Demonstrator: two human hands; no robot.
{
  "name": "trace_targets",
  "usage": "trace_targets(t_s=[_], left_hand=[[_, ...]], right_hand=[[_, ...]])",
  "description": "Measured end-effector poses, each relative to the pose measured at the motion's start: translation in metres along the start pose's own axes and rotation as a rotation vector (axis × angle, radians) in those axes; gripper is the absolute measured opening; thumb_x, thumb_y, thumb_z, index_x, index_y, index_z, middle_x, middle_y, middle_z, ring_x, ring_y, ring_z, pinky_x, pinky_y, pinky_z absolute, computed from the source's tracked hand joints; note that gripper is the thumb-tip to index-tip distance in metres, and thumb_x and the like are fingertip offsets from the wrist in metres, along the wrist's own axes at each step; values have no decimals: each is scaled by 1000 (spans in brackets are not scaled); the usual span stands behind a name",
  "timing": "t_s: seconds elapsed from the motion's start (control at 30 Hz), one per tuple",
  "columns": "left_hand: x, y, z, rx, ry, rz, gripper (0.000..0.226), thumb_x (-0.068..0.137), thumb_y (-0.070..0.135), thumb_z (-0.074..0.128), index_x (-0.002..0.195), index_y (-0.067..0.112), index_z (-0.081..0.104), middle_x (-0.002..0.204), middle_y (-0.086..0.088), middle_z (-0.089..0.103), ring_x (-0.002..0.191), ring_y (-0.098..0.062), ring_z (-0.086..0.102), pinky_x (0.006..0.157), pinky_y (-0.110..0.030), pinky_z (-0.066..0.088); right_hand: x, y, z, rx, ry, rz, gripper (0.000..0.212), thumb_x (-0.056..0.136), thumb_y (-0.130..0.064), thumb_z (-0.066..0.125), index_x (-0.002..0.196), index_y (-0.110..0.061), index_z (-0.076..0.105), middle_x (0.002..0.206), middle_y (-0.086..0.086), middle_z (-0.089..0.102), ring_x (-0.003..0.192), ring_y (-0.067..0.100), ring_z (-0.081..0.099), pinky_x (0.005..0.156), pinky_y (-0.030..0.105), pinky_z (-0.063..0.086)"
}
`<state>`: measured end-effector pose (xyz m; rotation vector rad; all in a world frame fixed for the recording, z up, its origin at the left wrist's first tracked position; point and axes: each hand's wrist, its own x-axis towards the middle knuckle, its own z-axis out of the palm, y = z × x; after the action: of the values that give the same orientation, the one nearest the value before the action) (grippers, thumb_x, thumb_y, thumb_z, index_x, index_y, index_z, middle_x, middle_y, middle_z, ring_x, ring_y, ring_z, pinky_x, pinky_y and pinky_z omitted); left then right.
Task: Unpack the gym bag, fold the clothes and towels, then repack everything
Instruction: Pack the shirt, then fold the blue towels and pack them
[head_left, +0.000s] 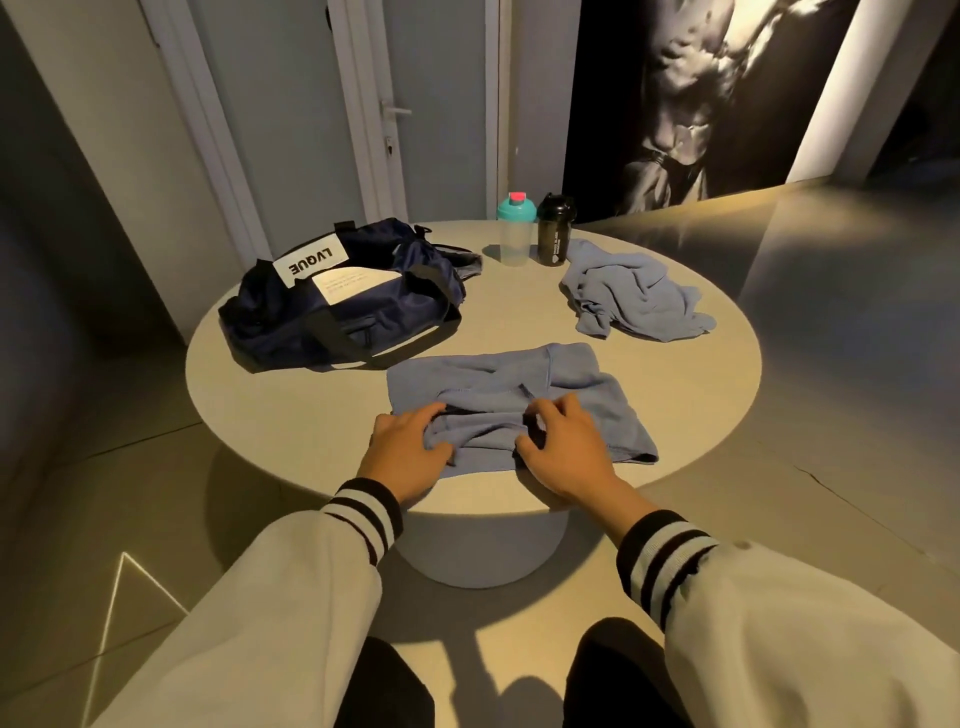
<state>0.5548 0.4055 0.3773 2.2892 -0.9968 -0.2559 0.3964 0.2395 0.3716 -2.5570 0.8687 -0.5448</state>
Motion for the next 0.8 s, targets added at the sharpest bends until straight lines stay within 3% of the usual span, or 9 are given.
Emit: trace_targets(t_s=[0.1, 0.2, 0.33, 0.5, 0.6, 0.7, 0.8], left_hand=[[-12, 1, 6, 116, -64, 42, 65, 100, 38, 50, 157, 38, 20, 153, 1, 41, 140, -27, 26, 116, -45, 32], [-21, -3, 5, 90, -48, 60, 50, 102, 29, 42, 151, 38, 34, 152, 4, 45, 135, -24, 29, 113, -39, 32], [-36, -5, -2, 191, -2, -1, 45, 108, 17, 30, 151, 22, 40, 155, -1, 43, 136, -28, 33, 113, -33, 28], [-33, -4, -4, -12, 146, -103, 44, 108, 36, 32, 139, 17, 55, 145, -8, 53, 130, -28, 46, 109, -39, 38], [-33, -2, -7, -99, 149, -122, 42, 104, 45, 42, 128, 15, 60, 138, -11, 53, 119, -27, 54, 100, -34, 43], [-36, -9, -10, 12, 52, -74, 55, 99, 25, 58, 150, 14, 41, 154, -9, 37, 136, -30, 44, 114, -37, 37], [-34, -9, -15, -59, 63, -71, 62, 98, 5, 54, 155, 13, 32, 160, -6, 28, 142, -27, 37, 117, -34, 32]], right_hand=[[-9, -6, 4, -53, 53, -75, 14, 93, -26, 55, 102, -19, 64, 96, 6, 54, 91, 30, 53, 80, 40, 44], [-18, -13, 6, 4, 66, -44, 14, 92, -17, 54, 99, -14, 65, 97, 8, 57, 96, 30, 53, 77, 35, 43], [-25, -20, 8, -15, 42, -8, 38, 94, -25, 56, 131, -19, 57, 124, 11, 52, 112, 32, 49, 95, 41, 42], [-36, -24, 8, -71, 107, -153, 24, 92, -10, 63, 114, -16, 70, 103, 12, 59, 98, 36, 50, 77, 37, 33], [-46, -12, 12, -38, 177, -249, 34, 80, -3, 78, 111, -16, 75, 95, 12, 59, 88, 38, 53, 71, 35, 33], [-46, -2, 17, -23, 182, -220, 37, 81, -9, 81, 114, -25, 76, 96, 6, 60, 88, 35, 54, 71, 33, 32], [-47, -1, 15, 40, 186, -166, 34, 84, -11, 79, 114, -27, 75, 98, 2, 57, 91, 33, 51, 72, 31, 34]])
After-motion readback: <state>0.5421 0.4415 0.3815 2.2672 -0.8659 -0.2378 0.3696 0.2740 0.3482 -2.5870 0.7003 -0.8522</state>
